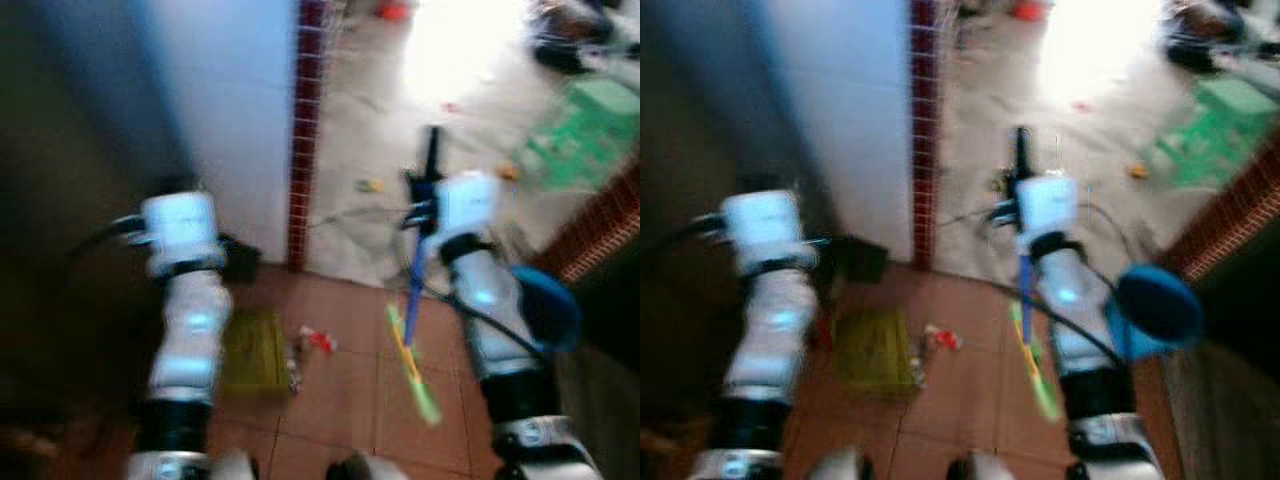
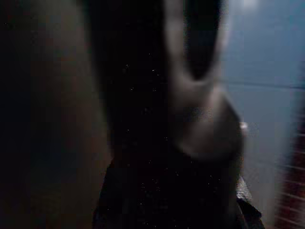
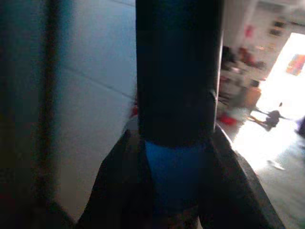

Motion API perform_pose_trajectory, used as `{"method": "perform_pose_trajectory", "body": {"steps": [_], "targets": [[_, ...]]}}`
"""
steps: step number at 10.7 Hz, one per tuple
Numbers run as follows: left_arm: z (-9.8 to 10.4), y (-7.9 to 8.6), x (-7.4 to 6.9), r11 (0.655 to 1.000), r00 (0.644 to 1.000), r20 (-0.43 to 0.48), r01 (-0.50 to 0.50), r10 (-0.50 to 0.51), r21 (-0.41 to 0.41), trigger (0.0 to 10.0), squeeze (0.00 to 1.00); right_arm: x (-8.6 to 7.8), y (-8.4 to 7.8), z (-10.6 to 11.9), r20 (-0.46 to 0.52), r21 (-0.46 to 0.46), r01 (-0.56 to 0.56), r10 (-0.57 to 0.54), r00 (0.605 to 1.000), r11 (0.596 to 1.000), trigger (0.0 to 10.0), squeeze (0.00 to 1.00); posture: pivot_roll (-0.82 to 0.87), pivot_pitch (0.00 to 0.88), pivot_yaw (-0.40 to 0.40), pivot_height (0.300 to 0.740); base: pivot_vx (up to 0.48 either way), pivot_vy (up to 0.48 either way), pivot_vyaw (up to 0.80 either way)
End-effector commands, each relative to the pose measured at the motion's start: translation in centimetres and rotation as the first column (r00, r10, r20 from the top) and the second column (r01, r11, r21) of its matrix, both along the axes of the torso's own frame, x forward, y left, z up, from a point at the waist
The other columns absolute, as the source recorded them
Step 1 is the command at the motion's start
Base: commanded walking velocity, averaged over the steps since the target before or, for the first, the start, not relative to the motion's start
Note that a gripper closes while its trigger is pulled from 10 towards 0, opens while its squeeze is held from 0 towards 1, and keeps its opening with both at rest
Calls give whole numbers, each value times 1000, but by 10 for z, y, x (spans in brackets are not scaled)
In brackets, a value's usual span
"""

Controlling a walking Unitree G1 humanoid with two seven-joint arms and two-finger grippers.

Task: Sweep floor

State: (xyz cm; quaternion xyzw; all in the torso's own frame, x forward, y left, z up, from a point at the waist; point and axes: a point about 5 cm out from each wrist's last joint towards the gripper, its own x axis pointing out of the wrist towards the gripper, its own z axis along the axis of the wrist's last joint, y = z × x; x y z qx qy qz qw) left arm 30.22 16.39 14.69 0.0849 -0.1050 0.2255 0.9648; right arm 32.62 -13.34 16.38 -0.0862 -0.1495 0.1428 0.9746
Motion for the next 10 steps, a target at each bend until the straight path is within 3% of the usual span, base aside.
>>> {"method": "perform_pose_trajectory", "body": {"steps": [1, 4, 5, 7, 10], "targets": [[8, -5, 0, 999, 999, 30, -20, 19, 44, 10000, 0, 0, 0, 16, 78, 27, -17, 14, 997, 999, 10000, 0, 17, 21, -38, 740, 0, 0, 431], [5, -4, -1, 997, 998, 44, -43, 41, 62, 10000, 0, -1, 2, 16, 82, 19, -20, 19, 996, 1000, 10000, 0, 16, 22, -40, 740, 0, 0, 719], [3, -5, -1, 996, 998, 44, -51, 48, 72, 10000, 0, -1, 2, 16, 82, 25, -23, 20, 996, 999, 10000, 0, 18, 22, -42, 740, 0, 0, 0], [-6, -8, 0, 998, 998, 12, -58, 58, 26, 10000, 0, 0, 2, 17, 84, 35, -27, 24, 996, 999, 10000, 0, 16, 23, -44, 740, 0, 0, 0], [-15, -23, 8, 998, 1000, 0, 21, -21, -65, 10000, 0, -1, 6, 18, 82, 39, -43, 40, 996, 998, 10000, 0, 10, 27, -45, 740, 0, 0, 0]]}}
